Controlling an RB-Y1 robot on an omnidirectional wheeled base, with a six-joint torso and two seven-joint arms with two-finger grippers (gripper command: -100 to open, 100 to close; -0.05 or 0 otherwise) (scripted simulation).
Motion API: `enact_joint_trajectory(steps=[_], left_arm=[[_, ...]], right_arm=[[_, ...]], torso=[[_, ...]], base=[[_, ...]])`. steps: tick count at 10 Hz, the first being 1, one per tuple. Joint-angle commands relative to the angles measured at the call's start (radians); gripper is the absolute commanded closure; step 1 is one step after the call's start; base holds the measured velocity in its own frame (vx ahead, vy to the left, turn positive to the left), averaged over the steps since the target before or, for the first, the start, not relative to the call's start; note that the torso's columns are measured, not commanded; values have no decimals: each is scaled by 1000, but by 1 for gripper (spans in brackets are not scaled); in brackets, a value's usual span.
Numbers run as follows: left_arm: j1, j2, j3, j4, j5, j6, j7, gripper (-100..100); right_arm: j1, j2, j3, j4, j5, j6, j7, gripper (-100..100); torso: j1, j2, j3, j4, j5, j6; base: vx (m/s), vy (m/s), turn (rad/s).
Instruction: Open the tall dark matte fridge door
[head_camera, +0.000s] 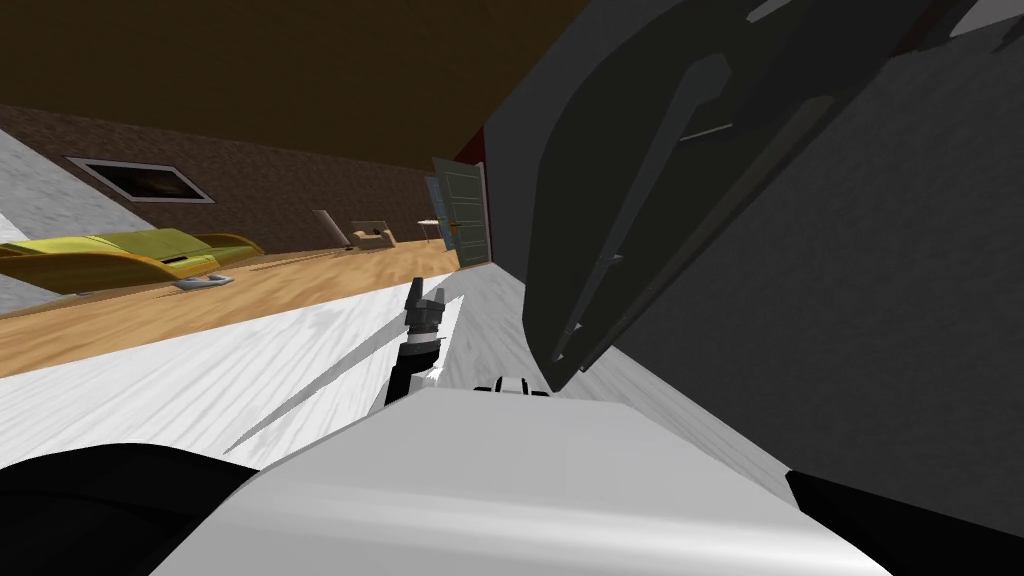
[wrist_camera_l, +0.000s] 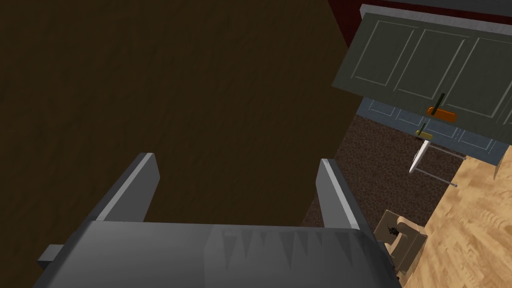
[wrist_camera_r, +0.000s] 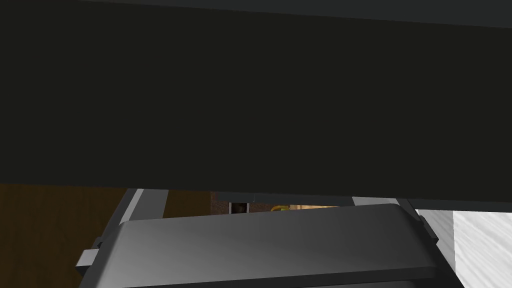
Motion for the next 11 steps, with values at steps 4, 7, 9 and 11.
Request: enact_joint_trajectory(steps=[4, 7, 9, 11], left_arm=[[0, 0, 0, 0, 0, 0, 0, 0], [0, 0, 0, 0, 0, 0, 0, 0], [0, 0, 0, 0, 0, 0, 0, 0], [0, -1, -1, 0, 0, 0, 0, 0]], right_arm=[[-53, -94, -15, 28, -70, -117, -69, -100], [-42, -85, -12, 17, -60, -113, -70, 100], [-35, -99, -6, 16, -30, -116, -95, 100], [-29, -113, -2, 15, 0, -116, -120, 100]], torso=[[1, 0, 0, 0, 1, 0], [-1, 0, 1, -1, -1, 1], [8, 2, 3, -1, -1, 3], [5, 0, 2, -3, -1, 0]], base=[[36, -20, 76], [-3, -8, -16], [8, 253, -144], [34, 283, -91]])
